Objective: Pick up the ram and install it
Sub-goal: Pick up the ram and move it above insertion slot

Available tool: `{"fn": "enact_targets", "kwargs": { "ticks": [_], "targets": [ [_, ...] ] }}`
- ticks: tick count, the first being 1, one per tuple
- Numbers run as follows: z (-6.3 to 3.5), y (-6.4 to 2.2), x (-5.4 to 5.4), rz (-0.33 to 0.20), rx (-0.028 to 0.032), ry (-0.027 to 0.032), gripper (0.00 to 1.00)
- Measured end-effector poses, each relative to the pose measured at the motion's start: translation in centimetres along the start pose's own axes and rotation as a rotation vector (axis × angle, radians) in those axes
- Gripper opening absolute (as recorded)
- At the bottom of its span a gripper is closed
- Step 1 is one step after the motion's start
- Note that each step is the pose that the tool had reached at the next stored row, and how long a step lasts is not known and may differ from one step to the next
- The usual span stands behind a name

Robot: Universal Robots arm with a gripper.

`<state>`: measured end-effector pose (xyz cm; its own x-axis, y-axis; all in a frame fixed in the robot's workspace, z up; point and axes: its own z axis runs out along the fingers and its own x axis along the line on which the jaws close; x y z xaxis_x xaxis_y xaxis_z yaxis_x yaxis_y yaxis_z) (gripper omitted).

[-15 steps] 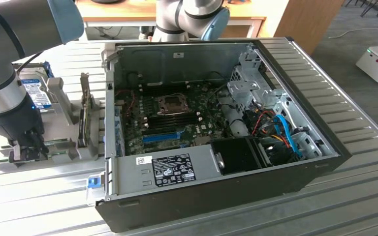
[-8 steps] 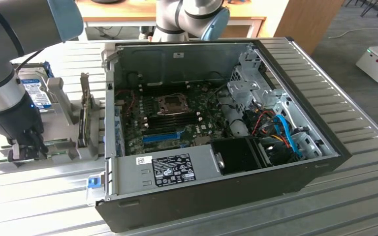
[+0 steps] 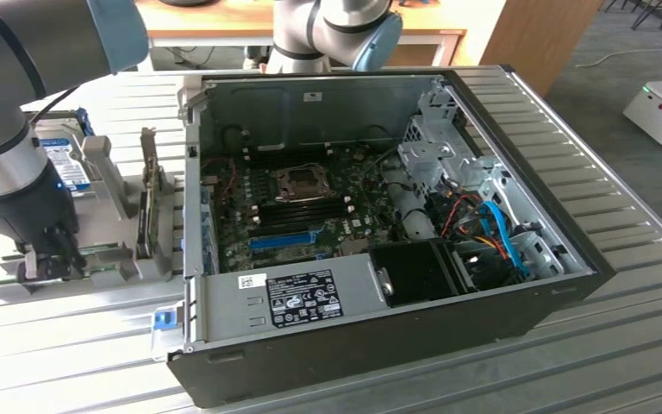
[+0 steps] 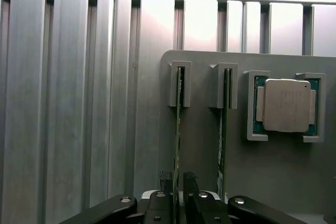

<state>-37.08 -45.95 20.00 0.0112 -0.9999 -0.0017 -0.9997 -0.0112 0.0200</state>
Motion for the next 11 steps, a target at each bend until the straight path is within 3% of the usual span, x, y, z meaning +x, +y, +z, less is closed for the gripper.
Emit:
{"fn": "enact_targets", "kwargs": {
  "ticks": [11],
  "targets": [
    [0.0, -0.12, 0.13, 0.0, -0.0002, -0.0001, 0.23]
  ]
}}
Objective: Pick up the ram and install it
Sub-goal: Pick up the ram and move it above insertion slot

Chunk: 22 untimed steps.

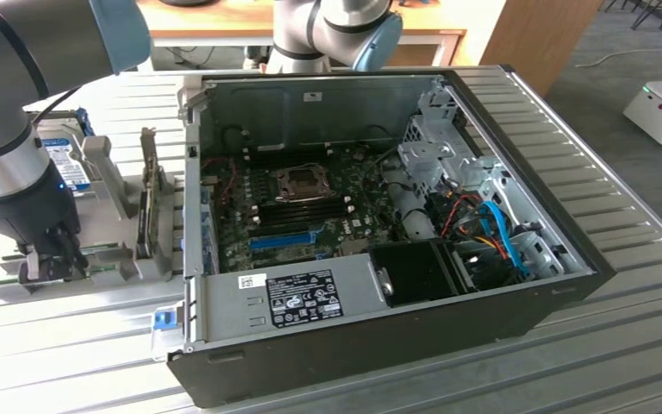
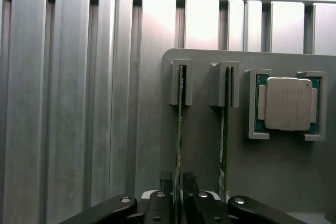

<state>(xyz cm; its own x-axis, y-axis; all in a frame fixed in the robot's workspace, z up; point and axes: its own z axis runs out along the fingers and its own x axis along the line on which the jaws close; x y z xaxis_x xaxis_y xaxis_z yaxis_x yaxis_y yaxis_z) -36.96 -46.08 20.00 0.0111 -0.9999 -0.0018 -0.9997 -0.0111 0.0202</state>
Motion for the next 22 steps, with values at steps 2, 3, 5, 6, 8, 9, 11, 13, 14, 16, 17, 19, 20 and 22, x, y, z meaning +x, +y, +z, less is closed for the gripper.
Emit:
{"fn": "enact_targets", "kwargs": {
  "ticks": [2, 3, 5, 6, 8, 9, 11, 13, 14, 16, 17, 19, 20, 22],
  "targets": [
    [0.0, 0.0, 0.0, 0.0, 0.0, 0.0, 0.23],
    [-0.01, 0.0, 0.01, 0.0, -0.0001, 0.0001, 0.23],
    [0.0, 0.0, 0.02, 0.0, 0.0, -0.0004, 0.23],
    [0.0, 0.0, 0.02, 0.0, 0.0, -0.0004, 0.23],
    [0.0, 0.01, 0.03, 0.0, 0.0, -0.0009, 0.23],
    [-0.01, 0.0, 0.05, 0.0, -0.0001, -0.0016, 0.23],
    [0.0, 0.0, 0.04, 0.0, 0.0, -0.0024, 0.23],
    [0.0, 0.0, 0.04, 0.0, 0.0, -0.0028, 0.23],
    [0.0, 0.0, 0.04, 0.0, -0.0001, -0.0028, 0.23],
    [0.0, 0.0, 0.05, 0.0, 0.0, -0.0029, 0.23],
    [0.0, 0.0, 0.07, 0.0, -0.0001, -0.003, 0.23],
    [0.0, 0.0, 0.08, 0.0, 0.0, -0.0035, 0.23],
    [0.0, 0.0, 0.08, 0.0, 0.0, -0.0038, 0.23],
    [0.0, 0.0, 0.09, 0.0, 0.0, -0.0048, 0.23]
  ]
}}
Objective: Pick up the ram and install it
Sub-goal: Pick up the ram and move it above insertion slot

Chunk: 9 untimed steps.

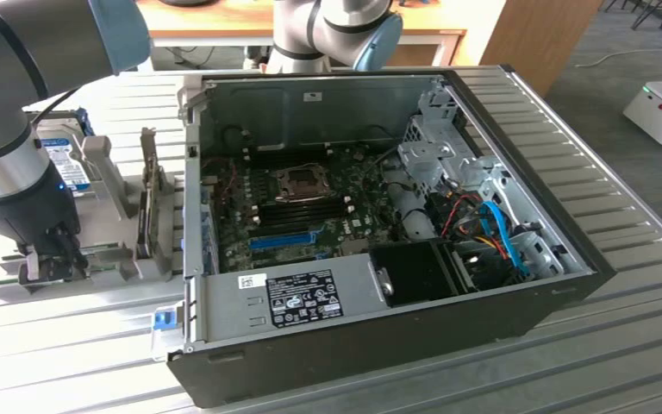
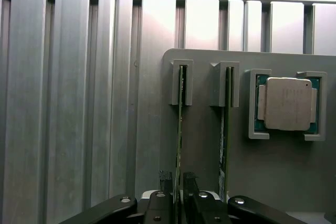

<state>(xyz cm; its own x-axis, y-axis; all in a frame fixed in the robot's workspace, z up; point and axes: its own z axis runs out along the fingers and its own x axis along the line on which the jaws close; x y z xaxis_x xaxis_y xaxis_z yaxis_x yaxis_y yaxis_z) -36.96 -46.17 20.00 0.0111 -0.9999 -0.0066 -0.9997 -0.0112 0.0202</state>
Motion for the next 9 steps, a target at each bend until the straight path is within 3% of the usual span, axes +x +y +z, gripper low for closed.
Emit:
{"fn": "enact_targets", "kwargs": {
  "ticks": [5, 9],
  "targets": [
    [0.0, 0.0, 0.01, 0.0, 0.0001, -0.0053, 0.23],
    [0.0, 0.0, 0.01, 0.0, 0.0, -0.0055, 0.23]
  ]
}}
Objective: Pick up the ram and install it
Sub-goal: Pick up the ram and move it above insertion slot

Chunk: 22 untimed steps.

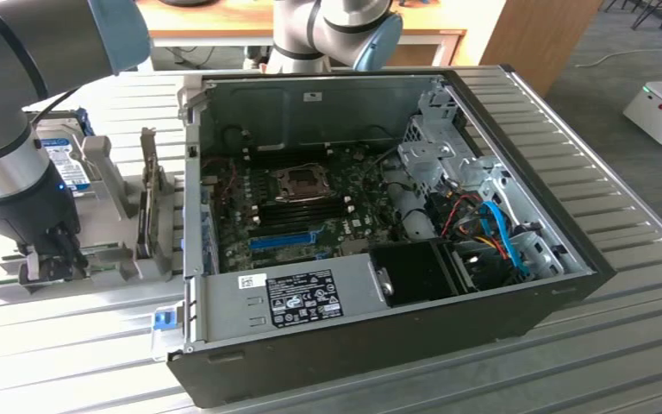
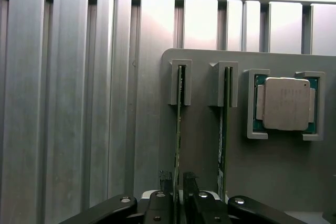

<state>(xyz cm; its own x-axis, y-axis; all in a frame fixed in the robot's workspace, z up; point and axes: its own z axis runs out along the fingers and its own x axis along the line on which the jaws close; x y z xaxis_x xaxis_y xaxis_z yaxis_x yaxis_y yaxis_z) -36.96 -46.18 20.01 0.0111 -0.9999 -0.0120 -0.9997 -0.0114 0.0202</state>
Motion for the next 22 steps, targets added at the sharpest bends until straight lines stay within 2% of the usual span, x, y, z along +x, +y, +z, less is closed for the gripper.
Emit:
{"fn": "enact_targets", "kwargs": {
  "ticks": [16, 17, 18, 22],
  "targets": [
    [0.0, 0.0, 0.12, 0.0, 0.0001, -0.0004, 0.23],
    [0.0, 0.0, 0.12, 0.0, 0.0001, -0.0004, 0.22],
    [0.0, 0.0, 0.12, 0.0, 0.0, -0.0005, 0.15],
    [0.0, 0.0, 0.12, 0.0, 0.0, -0.0003, 0.12]
  ]
}}
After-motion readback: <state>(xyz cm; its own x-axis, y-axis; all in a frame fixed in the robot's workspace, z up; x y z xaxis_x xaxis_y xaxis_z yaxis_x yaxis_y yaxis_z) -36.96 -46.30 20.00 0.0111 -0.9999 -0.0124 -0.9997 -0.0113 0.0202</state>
